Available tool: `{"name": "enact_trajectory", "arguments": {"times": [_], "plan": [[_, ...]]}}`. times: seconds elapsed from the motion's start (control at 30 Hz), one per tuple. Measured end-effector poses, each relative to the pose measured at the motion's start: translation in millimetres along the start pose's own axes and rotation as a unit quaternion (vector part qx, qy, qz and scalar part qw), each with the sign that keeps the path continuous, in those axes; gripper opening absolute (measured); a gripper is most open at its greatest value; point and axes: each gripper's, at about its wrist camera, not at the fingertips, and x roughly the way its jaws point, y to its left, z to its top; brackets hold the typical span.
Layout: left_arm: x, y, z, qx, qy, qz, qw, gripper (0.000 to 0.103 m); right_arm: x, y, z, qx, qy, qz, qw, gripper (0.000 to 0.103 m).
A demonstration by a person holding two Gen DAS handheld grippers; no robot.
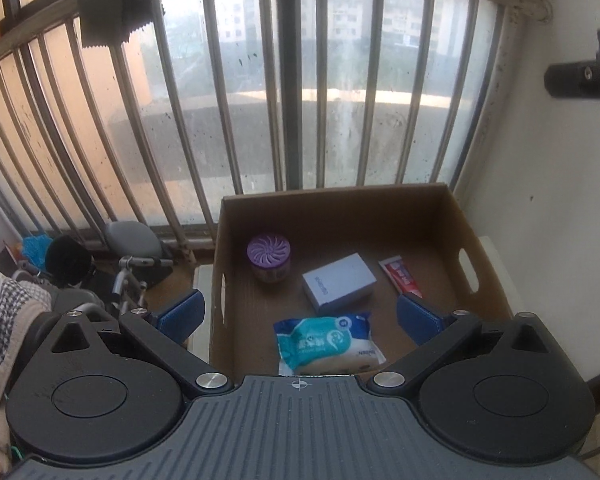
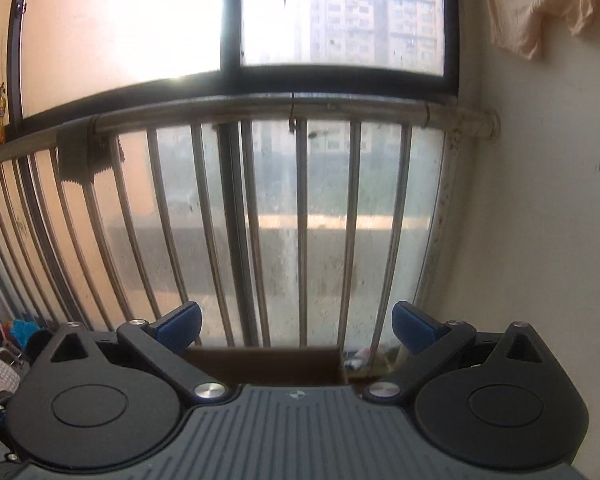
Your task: Organize objects
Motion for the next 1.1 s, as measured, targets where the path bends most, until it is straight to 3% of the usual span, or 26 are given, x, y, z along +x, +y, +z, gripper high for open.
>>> {"name": "enact_trajectory", "arguments": {"times": [0.2, 0.37, 0.53, 0.7, 1.1], "plan": [[26, 1, -8, -0.016, 0.064, 0.005, 0.9978, 0.103, 37, -2, -52, 0.012, 0.124, 0.008, 0.992, 0.103], [59, 3, -22, -0.028, 0.141, 0.011, 0.9895, 0.102, 66, 5, -102, -0.007, 0.214, 0.008, 0.977, 0.103], [77, 0, -37, -0.030, 0.183, 0.012, 0.9826, 0.102, 89, 9, -138, -0.008, 0.285, 0.006, 0.958, 0.103], [84, -1, -42, -0.032, 0.197, 0.012, 0.9799, 0.102, 103, 7, -148, 0.001, 0.317, 0.006, 0.948, 0.103], [87, -4, -36, -0.022, 0.199, 0.020, 0.9796, 0.102, 117, 7, -148, -0.008, 0.327, 0.023, 0.945, 0.103]]}}
